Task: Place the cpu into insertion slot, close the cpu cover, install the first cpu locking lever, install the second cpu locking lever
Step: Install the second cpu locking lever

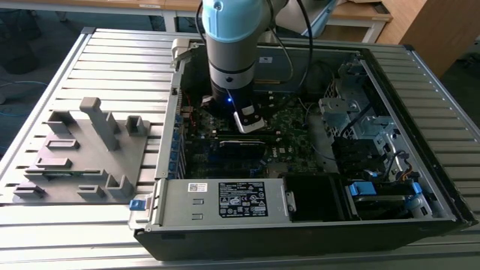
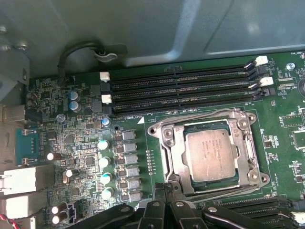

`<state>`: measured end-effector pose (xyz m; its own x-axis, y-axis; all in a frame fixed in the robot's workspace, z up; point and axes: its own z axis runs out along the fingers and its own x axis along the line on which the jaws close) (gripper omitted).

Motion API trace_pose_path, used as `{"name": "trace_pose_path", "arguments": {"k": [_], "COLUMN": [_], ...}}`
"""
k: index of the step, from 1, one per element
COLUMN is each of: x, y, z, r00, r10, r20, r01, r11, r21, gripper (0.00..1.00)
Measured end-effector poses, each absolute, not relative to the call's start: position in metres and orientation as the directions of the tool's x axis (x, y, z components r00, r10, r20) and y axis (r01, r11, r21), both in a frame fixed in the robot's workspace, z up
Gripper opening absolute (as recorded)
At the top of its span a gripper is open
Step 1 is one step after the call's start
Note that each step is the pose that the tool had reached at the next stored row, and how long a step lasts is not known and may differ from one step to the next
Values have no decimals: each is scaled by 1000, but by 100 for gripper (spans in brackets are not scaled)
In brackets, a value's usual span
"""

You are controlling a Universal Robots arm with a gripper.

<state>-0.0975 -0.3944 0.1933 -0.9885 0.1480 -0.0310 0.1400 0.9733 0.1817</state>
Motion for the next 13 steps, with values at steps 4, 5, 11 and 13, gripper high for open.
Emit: {"name": "trace_pose_path", "arguments": {"k": [4,5,11,13], "x": [-98,-98,-98,-98], "y": [-394,-395,-394,-394], "z": [193,194,203,208], "r00": [-988,-988,-988,-988], "r10": [148,148,148,148], "r20": [-31,-31,-31,-31], "r01": [140,140,140,140], "r11": [973,973,973,973], "r21": [181,181,182,182], "gripper": [10,10,10,10]}}
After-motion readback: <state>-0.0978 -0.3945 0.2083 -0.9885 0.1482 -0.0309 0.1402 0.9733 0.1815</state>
